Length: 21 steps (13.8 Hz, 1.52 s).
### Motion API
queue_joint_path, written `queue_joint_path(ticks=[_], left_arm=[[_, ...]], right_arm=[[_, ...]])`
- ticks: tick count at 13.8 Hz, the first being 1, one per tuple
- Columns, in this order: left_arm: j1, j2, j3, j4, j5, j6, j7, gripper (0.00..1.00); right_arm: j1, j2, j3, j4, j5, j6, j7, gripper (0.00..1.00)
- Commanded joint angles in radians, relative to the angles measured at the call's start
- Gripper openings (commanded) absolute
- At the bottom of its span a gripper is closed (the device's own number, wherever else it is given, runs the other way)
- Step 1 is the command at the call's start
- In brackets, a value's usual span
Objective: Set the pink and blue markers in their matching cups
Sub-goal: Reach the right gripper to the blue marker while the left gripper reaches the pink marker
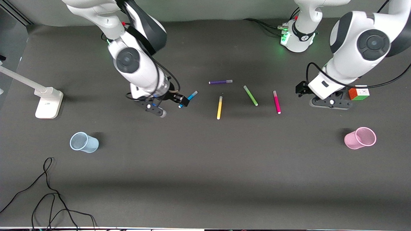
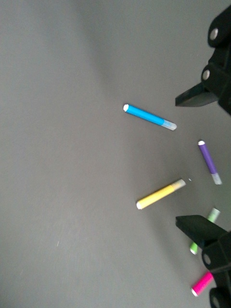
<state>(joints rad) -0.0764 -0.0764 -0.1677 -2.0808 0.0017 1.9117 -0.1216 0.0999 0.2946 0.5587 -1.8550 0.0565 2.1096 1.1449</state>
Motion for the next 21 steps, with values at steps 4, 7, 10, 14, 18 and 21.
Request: queue_joint_path(ticks=[4,7,10,14,18,21], left_arm=[[-0.048,-0.048,0.004,-0.195,-0.049,0.147,-0.035,0.99],[-0.1,-0.043,0.001,-0.263,-0.066,0.185,-0.082,0.98],[-0.154,-0.026,0.001,-0.35,-0.083,0.291,-0.108,0.98],[-0.171,0.041,0.001,-0.458,-0.083,0.493,-0.112,0.98],[-0.187,0.127,0.001,-0.53,-0.083,0.694,-0.112,0.97],[-0.189,0.203,0.001,-0.532,-0.083,0.788,-0.112,0.97]], right_arm=[[0.061,0.121,0.012,-0.153,-0.228,0.194,0.26,1.0],[0.066,0.211,0.013,-0.18,-0.36,0.274,0.389,1.0],[0.066,0.247,0.013,-0.202,-0.38,0.334,0.409,1.0],[0.077,0.268,0.012,-0.204,-0.382,0.337,0.417,0.95],[0.078,0.281,0.012,-0.228,-0.382,0.36,0.427,0.89],[0.076,0.281,0.012,-0.24,-0.382,0.369,0.427,0.81]])
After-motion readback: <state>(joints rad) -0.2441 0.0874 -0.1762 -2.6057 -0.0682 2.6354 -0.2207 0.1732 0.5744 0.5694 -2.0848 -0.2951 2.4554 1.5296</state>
